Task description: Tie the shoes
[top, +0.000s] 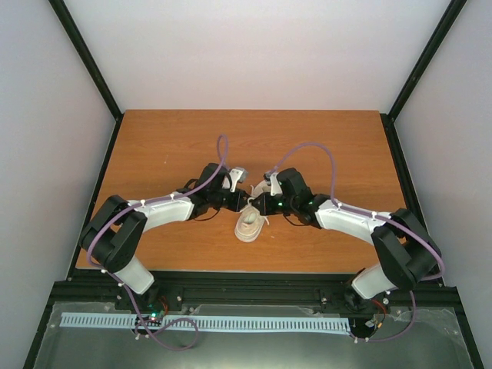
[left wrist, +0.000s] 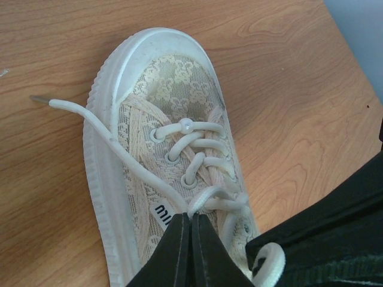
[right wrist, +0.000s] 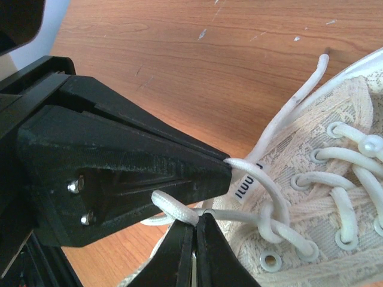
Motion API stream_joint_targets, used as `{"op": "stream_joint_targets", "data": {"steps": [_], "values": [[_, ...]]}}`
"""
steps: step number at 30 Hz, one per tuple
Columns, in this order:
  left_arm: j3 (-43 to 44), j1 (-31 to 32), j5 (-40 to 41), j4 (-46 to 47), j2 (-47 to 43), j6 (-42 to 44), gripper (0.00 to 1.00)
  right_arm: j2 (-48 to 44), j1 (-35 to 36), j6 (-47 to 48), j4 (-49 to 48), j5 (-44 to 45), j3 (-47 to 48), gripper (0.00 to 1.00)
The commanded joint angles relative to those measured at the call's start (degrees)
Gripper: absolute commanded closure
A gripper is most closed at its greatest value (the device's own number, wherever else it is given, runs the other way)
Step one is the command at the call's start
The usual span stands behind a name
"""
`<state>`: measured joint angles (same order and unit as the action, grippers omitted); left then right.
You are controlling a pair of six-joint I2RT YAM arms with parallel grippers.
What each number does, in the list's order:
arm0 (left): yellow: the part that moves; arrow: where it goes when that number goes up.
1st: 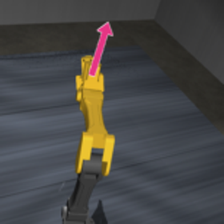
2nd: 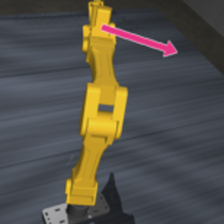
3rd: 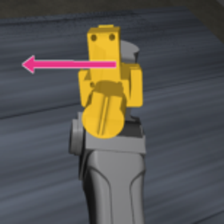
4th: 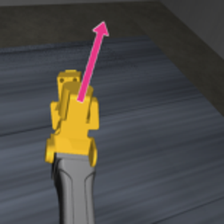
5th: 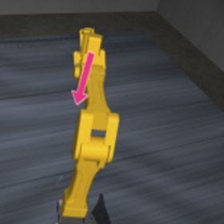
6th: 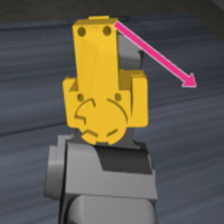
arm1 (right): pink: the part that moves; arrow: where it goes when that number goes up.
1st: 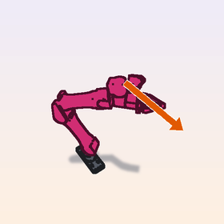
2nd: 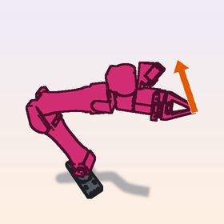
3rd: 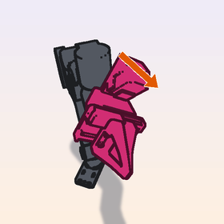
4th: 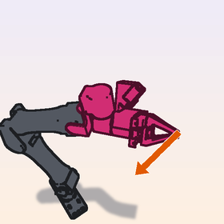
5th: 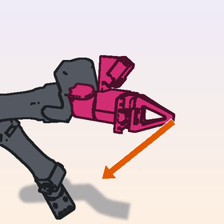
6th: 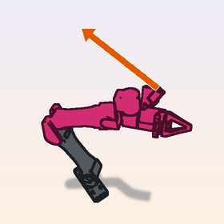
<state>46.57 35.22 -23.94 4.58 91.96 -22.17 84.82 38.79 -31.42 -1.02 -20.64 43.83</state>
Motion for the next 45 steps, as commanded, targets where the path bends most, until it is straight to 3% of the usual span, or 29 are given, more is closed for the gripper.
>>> {"op": "stream_joint_targets", "data": {"steps": [1,45], "values": [[-0.47,-0.51,0.43,2.48,-1.75,1.09,0.99,1.6,1.09,-0.27,-2.34,2.83,1.79,0.97],[-8.73,-0.51,-3.76,13.51,-5.54,-2.15,0.99,9.63,1.92,1.02,-0.99,7.73,2.51,0.97]]}}
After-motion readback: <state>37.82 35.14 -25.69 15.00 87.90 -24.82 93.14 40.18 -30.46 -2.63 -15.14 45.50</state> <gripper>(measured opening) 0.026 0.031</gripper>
